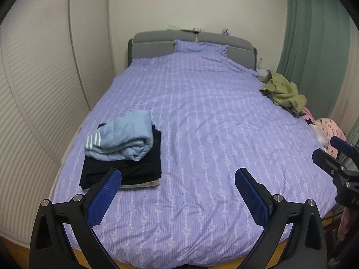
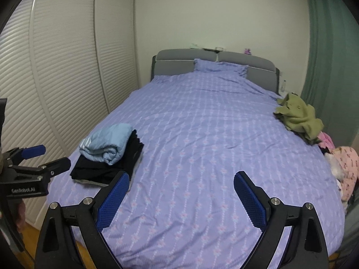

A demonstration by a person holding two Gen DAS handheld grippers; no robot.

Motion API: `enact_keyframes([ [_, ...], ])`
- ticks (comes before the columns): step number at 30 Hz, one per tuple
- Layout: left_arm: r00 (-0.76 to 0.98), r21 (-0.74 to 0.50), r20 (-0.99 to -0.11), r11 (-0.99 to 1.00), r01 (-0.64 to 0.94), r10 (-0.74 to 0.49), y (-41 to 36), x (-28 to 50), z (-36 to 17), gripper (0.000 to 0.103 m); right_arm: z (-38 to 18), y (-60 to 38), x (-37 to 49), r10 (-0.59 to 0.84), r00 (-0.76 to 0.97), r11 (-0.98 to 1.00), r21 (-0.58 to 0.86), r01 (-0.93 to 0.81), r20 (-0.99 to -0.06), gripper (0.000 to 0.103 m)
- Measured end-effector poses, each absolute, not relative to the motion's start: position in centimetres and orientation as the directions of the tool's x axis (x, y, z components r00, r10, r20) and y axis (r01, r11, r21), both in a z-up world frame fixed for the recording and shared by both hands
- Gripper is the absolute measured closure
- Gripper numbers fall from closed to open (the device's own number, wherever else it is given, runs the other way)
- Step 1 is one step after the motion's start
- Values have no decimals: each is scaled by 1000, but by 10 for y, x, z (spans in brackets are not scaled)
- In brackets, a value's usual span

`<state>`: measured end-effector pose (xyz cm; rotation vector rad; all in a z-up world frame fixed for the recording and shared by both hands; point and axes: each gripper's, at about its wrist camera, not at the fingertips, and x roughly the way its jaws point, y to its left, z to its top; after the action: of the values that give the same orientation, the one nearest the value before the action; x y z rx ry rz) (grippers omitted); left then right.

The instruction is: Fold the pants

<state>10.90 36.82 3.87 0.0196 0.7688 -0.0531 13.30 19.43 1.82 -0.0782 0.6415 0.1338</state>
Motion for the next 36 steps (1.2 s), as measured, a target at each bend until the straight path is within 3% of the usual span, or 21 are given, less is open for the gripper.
enact_keyframes([
  [17, 781, 1, -620, 995, 101, -79, 268, 9, 68, 0, 32, 93, 33, 110, 817, 994, 49, -99, -566, 8],
  [36, 809, 24, -579, 989, 144, -104, 239, -33, 81, 0, 42, 75, -14, 78, 841, 997, 40, -67, -535, 8],
])
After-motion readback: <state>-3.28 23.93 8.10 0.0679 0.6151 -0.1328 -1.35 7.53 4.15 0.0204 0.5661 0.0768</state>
